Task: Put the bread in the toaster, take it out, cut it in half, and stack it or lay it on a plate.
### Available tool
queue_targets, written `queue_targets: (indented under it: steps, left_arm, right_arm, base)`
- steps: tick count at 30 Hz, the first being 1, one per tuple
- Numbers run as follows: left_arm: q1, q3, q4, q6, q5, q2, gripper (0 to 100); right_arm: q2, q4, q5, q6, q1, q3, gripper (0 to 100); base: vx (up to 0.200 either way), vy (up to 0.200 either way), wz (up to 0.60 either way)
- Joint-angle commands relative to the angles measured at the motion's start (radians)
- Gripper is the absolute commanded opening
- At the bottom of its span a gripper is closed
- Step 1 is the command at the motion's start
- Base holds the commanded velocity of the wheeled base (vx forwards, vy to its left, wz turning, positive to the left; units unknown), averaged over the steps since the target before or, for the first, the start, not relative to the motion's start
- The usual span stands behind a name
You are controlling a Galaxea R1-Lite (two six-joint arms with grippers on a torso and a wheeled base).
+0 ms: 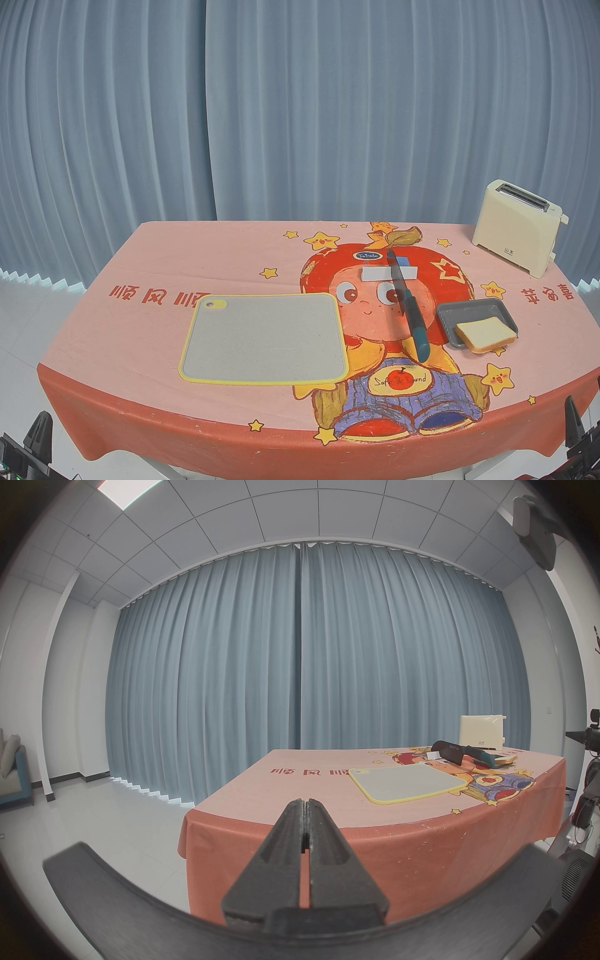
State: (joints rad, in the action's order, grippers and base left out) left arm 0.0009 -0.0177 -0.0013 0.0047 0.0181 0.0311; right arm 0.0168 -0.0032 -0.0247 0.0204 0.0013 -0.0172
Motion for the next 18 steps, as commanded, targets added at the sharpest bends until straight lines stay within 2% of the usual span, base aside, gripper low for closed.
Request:
queue_targets:
  steps: [1,18]
  left_arm:
    - [0.001,0.018,0.0,0.0,0.0,0.001,0]
    - [0.001,0.018,0.0,0.0,0.0,0.001,0]
  right_arm:
    - [-0.017,0.0,0.0,0.001,0.0,0.017,100]
    - [-0.017,0.0,0.0,-0.005,0.0,0.017,100]
  base:
    - [0.0,0.0,0.0]
    - [0.0,0.0,0.0]
